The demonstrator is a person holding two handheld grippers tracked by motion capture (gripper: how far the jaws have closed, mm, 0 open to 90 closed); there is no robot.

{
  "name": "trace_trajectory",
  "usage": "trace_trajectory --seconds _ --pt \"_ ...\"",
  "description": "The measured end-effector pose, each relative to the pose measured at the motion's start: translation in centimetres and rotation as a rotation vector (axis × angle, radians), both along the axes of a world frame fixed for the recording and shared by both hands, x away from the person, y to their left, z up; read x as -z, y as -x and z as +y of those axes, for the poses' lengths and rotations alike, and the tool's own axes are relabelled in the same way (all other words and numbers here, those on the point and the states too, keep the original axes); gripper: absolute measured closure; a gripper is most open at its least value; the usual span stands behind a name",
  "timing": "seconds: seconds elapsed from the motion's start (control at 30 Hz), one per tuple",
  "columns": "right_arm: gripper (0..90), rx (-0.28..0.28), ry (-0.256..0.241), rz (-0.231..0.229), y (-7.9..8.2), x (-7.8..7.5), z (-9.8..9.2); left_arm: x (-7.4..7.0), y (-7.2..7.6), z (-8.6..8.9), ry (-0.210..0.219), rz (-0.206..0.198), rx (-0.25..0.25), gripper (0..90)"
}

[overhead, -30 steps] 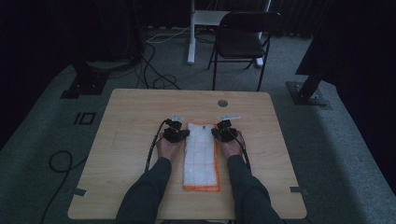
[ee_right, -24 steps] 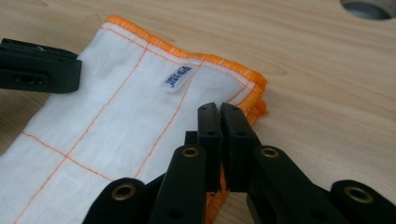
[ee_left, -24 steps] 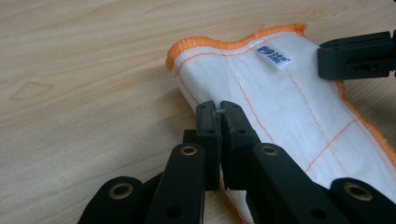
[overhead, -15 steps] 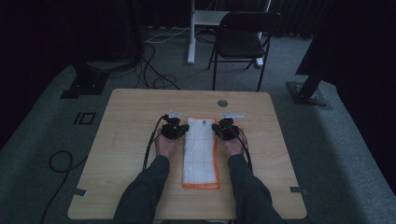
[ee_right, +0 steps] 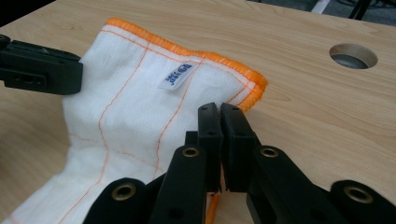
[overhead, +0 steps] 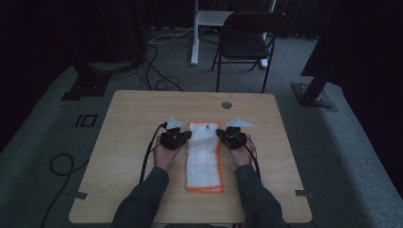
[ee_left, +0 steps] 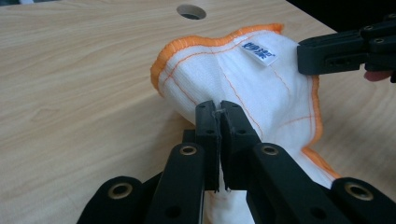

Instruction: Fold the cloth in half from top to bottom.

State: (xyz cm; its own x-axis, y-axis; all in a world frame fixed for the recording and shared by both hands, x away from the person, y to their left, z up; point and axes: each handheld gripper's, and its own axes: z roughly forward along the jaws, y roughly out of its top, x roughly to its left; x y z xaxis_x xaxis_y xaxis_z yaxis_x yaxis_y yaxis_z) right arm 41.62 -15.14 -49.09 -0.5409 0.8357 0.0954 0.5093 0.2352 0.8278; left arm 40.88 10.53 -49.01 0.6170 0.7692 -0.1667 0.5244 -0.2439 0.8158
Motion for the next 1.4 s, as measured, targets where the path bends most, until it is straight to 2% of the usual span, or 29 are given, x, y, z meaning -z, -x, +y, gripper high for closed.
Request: trace_trajectory --seconds 0.23,0.57,0.6,0.67,0.73,0.83,0.97,1.13,1.27,1.4 --pt "87.9 -0.029 -0.008 -0.035 2.1 -0.6 0.1 -0.1 1.9 0.5 0.013 -0.005 0.020 87.4" --pt "87.9 -0.054 -0.021 -0.071 4.6 -1.4 -0.1 -1.0 4.5 0.9 0.049 -0.016 0.039 87.3" --pt "87.9 -0.058 -0.021 -0.072 4.9 -1.4 -0.2 -1.0 5.4 1.0 0.045 -0.014 0.051 87.3" --pt "87.9 -0.073 -0.041 -0.059 6.0 -1.2 -0.5 -1.0 6.1 1.2 0.042 -0.013 0.063 87.0" --pt "87.9 -0.078 -0.040 -0.053 6.7 -1.0 -0.6 -0.8 6.8 1.2 0.047 -0.005 0.068 87.0" --pt "87.9 -0.089 -0.031 -0.046 7.6 -0.7 -0.8 -0.2 7.8 1.0 0.028 0.007 0.088 87.1" --pt "87.9 -0.112 -0.020 -0.015 9.1 0.2 -0.7 0.9 9.1 1.1 0.025 0.040 0.101 87.1" --pt "87.7 -0.140 0.018 0.026 11.0 2.0 -0.7 2.8 10.6 0.9 -0.033 0.082 0.130 87.1" --pt "86.9 -0.158 0.051 0.071 11.5 3.1 -0.7 3.8 11.1 1.0 -0.052 0.108 0.133 86.0" --pt "75.6 -0.167 0.070 0.099 11.8 3.6 -0.6 4.1 11.8 0.9 -0.090 0.102 0.141 80.2"
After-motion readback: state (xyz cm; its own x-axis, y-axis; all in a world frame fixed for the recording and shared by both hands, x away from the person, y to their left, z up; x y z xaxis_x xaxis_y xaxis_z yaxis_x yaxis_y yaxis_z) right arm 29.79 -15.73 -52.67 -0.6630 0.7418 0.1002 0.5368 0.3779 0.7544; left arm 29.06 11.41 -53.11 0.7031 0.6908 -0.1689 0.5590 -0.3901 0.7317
